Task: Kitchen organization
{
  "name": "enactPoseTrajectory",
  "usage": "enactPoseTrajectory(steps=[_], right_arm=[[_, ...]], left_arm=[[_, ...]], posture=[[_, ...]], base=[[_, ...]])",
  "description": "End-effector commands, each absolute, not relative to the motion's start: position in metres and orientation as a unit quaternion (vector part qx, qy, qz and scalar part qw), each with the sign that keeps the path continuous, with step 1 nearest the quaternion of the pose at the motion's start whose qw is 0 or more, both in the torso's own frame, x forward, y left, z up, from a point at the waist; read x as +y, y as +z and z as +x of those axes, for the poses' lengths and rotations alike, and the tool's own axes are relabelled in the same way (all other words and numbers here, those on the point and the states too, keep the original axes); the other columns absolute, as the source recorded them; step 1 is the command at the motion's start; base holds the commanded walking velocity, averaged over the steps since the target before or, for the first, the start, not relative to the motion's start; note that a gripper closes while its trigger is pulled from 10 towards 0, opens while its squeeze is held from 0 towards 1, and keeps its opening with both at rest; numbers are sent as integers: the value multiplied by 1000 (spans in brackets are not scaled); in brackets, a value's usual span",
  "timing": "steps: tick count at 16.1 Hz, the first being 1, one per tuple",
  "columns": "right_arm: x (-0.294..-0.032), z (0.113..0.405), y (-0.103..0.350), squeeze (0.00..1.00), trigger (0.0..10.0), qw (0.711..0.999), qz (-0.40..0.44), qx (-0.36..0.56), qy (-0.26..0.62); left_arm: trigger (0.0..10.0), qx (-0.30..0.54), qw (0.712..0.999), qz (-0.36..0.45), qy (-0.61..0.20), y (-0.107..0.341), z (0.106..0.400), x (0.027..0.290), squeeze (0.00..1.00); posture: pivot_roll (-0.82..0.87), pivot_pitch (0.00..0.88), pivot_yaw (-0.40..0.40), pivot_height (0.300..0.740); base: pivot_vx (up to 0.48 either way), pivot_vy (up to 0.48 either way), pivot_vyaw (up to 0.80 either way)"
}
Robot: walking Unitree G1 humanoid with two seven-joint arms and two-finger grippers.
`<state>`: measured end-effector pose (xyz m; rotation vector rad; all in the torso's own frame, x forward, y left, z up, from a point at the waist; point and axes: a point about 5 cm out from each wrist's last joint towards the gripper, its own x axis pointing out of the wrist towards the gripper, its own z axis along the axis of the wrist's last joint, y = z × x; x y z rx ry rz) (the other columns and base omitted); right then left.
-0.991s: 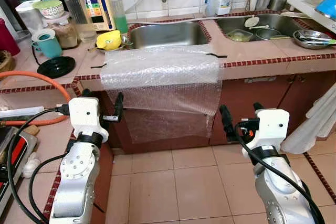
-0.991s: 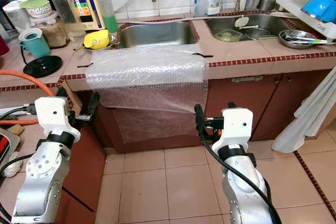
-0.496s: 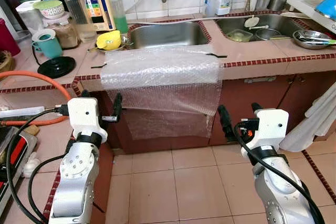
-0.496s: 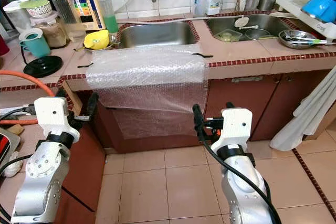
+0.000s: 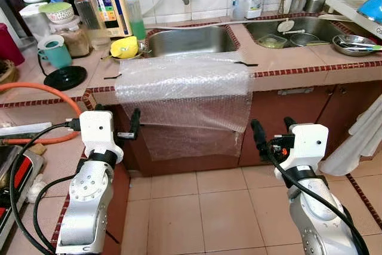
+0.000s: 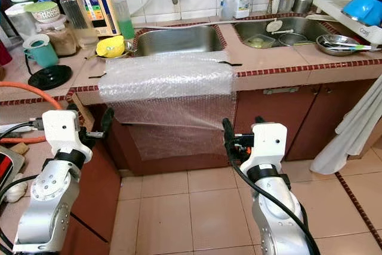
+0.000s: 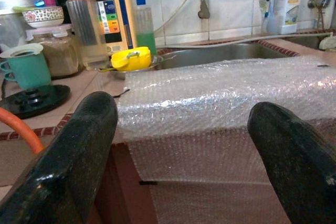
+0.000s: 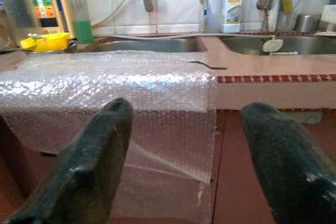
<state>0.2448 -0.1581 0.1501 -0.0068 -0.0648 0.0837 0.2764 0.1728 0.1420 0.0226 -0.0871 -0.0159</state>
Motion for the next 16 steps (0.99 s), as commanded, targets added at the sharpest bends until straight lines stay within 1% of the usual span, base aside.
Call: enactPoseTrajectory(steps=[1, 10, 12, 13, 14, 16], right_arm=[[-158, 246, 154, 1000, 10000, 998, 4, -41, 42], [-156, 246, 156, 1000, 10000, 998, 5, -47, 44], [-157, 246, 157, 1000, 10000, 998, -6, -51, 43], [-157, 245, 160, 929, 10000, 997, -16, -58, 39], [-156, 245, 161, 0, 10000, 997, -17, -63, 45], [-154, 247, 166, 0, 10000, 996, -23, -72, 55]], left_arm=[[10000, -36, 999, 16, -5, 141, 279, 176, 0], [10000, -27, 1000, 9, 0, 140, 279, 176, 0], [10000, -30, 1000, 6, 0, 142, 280, 175, 0], [10000, -33, 999, 4, -7, 144, 279, 173, 0], [10000, -34, 999, 4, -10, 144, 279, 173, 0], [10000, -44, 999, 4, -24, 148, 280, 170, 0]], posture=[[-23, 0, 115, 740], [-21, 0, 116, 740], [-19, 0, 115, 740], [-17, 0, 112, 740], [-17, 0, 111, 740], [-17, 0, 111, 740]], base=[[0, 0, 0], [0, 0, 0], [0, 0, 0], [0, 0, 0], [0, 0, 0], [0, 0, 0]])
